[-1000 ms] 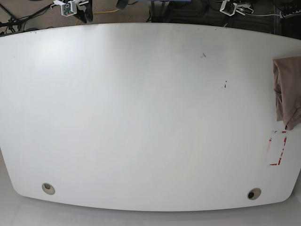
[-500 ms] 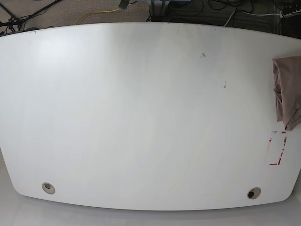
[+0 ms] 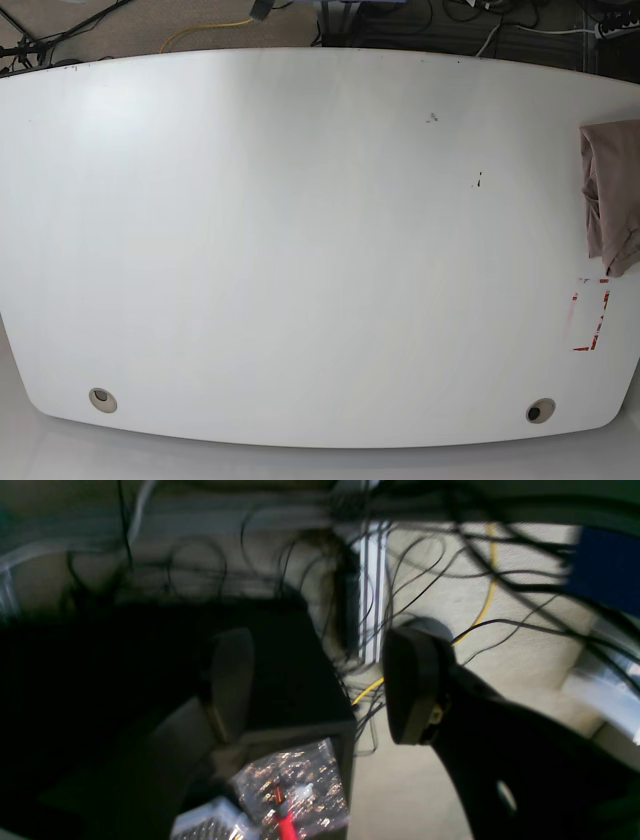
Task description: Fold the T-shirt properly
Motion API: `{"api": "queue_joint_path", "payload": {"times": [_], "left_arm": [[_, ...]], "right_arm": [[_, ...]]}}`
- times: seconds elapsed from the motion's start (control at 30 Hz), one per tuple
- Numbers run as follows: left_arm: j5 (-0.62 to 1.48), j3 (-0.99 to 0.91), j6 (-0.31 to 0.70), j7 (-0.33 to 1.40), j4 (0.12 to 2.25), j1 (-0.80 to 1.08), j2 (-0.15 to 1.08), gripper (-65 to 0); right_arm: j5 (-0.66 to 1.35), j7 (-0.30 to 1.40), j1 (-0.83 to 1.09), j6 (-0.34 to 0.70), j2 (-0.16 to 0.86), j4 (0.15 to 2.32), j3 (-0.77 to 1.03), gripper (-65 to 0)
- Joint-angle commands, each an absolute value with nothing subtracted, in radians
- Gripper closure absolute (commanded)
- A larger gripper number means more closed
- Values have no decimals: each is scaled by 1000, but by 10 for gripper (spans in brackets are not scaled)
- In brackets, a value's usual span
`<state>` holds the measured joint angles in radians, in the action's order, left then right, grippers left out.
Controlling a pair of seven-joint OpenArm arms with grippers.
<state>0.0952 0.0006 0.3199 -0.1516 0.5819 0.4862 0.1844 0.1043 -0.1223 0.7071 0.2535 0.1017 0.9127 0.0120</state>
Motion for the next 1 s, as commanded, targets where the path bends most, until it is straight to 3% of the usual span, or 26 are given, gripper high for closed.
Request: {"api": "queue_joint_path", "payload": {"times": [0.0, 0.23, 0.37, 0.53, 0.97], "left_arm": [[99, -1, 321, -163, 456, 433, 180, -379], [99, -1, 317, -162, 166, 231, 171, -379], [99, -1, 237, -162, 84, 153, 157, -381], [88, 47, 182, -91, 54, 99, 136, -382], [93, 50, 171, -62, 71, 64, 107, -383]], "right_arm": [[110, -150, 642, 255, 108, 803, 12, -51], [110, -143, 489, 251, 124, 628, 10, -54], [110, -84, 395, 249, 127, 541, 10, -54], [110, -42, 308, 249, 130, 483, 10, -54], [110, 1, 254, 249, 130, 478, 10, -55]]}}
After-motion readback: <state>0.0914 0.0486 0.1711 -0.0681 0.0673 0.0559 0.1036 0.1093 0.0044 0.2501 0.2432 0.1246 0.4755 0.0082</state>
